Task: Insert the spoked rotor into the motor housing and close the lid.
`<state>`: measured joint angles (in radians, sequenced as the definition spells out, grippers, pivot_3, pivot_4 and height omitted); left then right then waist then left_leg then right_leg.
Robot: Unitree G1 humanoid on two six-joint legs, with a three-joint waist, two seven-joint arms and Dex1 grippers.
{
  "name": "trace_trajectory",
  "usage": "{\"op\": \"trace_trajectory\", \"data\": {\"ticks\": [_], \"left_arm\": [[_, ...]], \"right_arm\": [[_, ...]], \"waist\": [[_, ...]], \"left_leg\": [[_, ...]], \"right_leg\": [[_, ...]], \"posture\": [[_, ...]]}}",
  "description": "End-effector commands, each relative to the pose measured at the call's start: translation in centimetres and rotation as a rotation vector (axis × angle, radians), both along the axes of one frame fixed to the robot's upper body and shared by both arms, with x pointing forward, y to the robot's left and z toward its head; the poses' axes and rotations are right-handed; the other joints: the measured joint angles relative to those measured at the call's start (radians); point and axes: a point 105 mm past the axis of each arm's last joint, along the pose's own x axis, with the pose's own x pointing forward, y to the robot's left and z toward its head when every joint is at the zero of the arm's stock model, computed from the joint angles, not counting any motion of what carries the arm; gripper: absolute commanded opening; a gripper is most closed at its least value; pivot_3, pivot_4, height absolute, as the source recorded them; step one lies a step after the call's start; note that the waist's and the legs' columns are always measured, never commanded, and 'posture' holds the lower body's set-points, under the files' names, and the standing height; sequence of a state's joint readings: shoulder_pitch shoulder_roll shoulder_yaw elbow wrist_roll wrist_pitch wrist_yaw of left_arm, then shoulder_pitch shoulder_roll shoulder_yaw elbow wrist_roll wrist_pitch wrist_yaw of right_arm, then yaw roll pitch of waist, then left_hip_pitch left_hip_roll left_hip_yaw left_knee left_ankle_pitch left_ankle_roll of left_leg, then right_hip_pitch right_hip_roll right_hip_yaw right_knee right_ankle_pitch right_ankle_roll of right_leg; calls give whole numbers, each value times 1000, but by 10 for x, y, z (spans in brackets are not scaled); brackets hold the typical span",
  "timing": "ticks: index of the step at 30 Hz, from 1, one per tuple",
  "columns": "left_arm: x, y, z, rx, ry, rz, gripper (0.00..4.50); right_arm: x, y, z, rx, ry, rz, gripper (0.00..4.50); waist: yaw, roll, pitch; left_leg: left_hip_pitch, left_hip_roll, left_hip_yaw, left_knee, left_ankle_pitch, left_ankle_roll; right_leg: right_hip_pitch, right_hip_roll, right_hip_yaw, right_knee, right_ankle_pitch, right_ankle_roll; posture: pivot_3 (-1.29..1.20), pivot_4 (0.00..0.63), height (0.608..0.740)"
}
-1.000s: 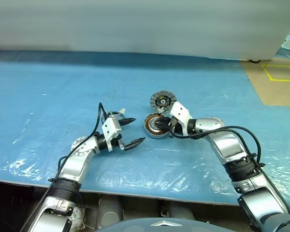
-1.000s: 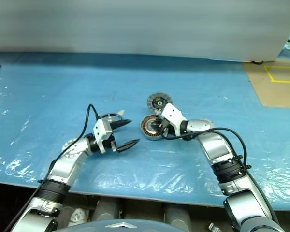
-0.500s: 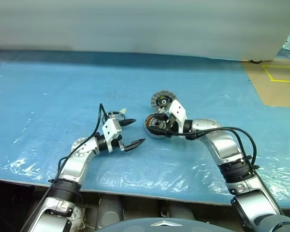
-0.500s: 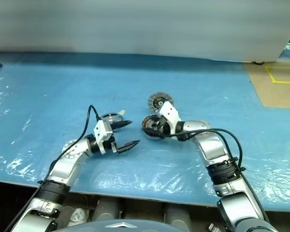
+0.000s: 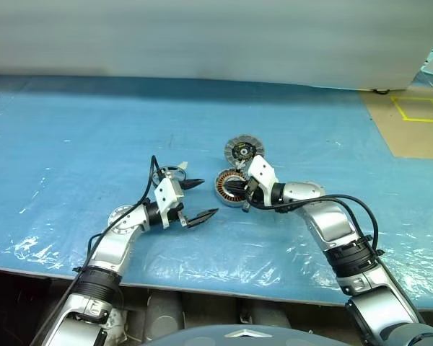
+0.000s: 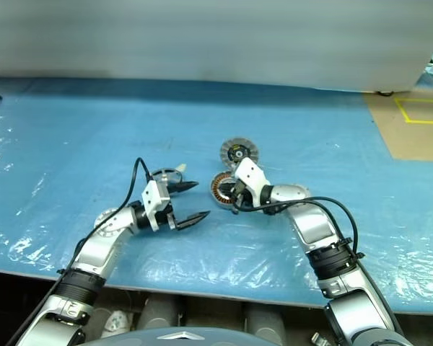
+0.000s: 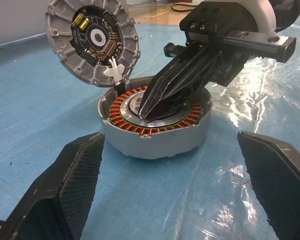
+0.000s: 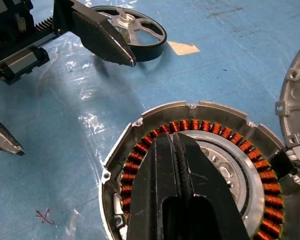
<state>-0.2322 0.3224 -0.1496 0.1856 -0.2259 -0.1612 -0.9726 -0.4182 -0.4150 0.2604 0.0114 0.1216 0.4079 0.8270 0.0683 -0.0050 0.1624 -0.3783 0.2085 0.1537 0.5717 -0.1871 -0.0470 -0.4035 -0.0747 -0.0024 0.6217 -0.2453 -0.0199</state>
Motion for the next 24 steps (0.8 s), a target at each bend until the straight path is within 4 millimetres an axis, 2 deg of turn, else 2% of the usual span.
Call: {"op": "trace_trajectory", "data": {"ticks": [1, 6, 10, 15, 19, 24], "left_arm": [[1, -1, 8, -5, -29, -7, 4500], [1, -3, 8, -6, -28, -12, 4500], [1, -4, 8, -7, -27, -15, 4500], [0, -5, 6, -4, -22, -19, 4500], [-1, -6, 5, 0, -17, -28, 4500], [-2, -8, 5, 3, -14, -35, 4500]], "right_arm": [[6, -5, 1, 16, -15, -43, 33], [11, -5, 10, 142, 48, -92, 33], [9, -14, -8, 93, 76, -114, 33], [9, -19, -11, 142, 116, -154, 33], [14, -25, -4, 216, 142, -202, 33], [18, -31, 2, 223, 127, -223, 33]], "waist": [[0, 0, 0], [0, 0, 0], [0, 0, 0], [2, 0, 0], [2, 0, 0], [1, 0, 0]], "left_leg": [[0, 0, 0, 0, 0, 0], [0, 0, 0, 0, 0, 0], [0, 0, 0, 0, 0, 0], [1, 0, 0, 1, 0, 0], [1, -1, 0, 1, 0, 0], [1, 0, 0, 1, 0, 0]], "right_leg": [[0, 0, 0, 0, 0, 0], [0, 0, 0, 0, 0, 0], [0, 0, 0, 0, 0, 0], [1, -1, 0, 0, 0, 0], [1, -1, 0, 0, 0, 0], [1, -1, 0, 0, 0, 0]], "posture": [[0, 150, 740], [0, 150, 740], [0, 150, 740], [0, 150, 740], [0, 150, 740], [0, 150, 740]]}}
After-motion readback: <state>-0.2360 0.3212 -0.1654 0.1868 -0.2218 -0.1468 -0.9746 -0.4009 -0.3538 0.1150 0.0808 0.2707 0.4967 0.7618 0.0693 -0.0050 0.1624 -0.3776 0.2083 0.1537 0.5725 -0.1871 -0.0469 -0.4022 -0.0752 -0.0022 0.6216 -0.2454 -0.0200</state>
